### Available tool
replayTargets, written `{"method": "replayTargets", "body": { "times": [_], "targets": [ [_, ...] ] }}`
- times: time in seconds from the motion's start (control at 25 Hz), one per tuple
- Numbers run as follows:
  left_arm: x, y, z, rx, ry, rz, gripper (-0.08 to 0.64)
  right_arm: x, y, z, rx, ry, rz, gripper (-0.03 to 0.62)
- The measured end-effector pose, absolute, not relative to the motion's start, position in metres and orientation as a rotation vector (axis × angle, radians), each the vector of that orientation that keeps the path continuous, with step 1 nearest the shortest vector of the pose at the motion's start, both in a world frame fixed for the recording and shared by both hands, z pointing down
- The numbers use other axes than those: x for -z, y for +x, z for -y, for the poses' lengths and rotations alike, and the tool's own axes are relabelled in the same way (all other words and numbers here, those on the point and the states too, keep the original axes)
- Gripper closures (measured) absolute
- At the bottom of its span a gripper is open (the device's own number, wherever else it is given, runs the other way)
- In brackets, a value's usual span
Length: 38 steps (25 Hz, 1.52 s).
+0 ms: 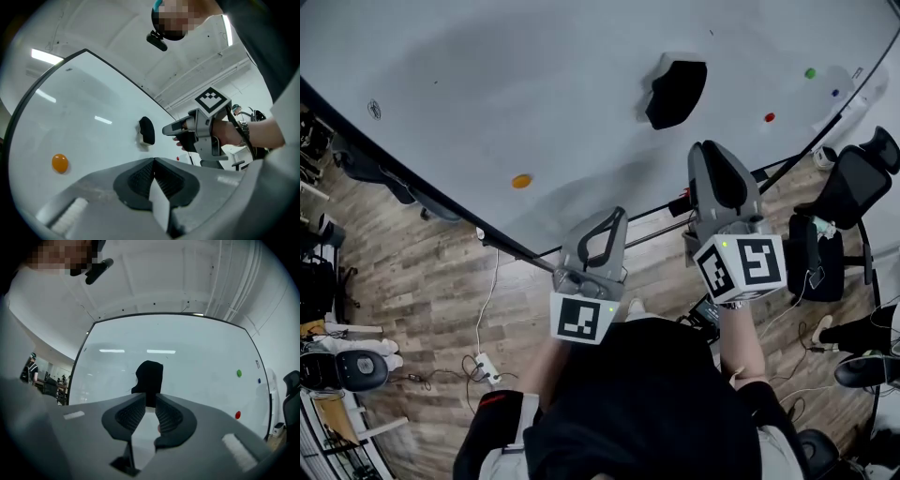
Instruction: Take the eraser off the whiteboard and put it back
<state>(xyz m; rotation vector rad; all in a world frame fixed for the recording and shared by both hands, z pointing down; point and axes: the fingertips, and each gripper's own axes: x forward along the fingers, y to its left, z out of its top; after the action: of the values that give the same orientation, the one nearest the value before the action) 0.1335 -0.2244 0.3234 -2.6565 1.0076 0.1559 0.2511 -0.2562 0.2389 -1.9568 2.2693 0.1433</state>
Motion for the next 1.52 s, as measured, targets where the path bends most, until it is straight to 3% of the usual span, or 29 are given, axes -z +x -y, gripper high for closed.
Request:
{"method": "replayTargets", "body": {
  "times": [0.64,1.52],
  "targets": [
    [-0.320,0.141,0.232,-0.137,-2.578,-1.194,0.558,-0.205,0.245,0.302,-0.059,-1.756,-2.354,0.385],
    [-0.334,0.119,0.238,-0.095,-2.493,-1.377,0.557,-0.200,0.238,0.321,-0.149,-1.840,-2.316,0.376]
  ]
}}
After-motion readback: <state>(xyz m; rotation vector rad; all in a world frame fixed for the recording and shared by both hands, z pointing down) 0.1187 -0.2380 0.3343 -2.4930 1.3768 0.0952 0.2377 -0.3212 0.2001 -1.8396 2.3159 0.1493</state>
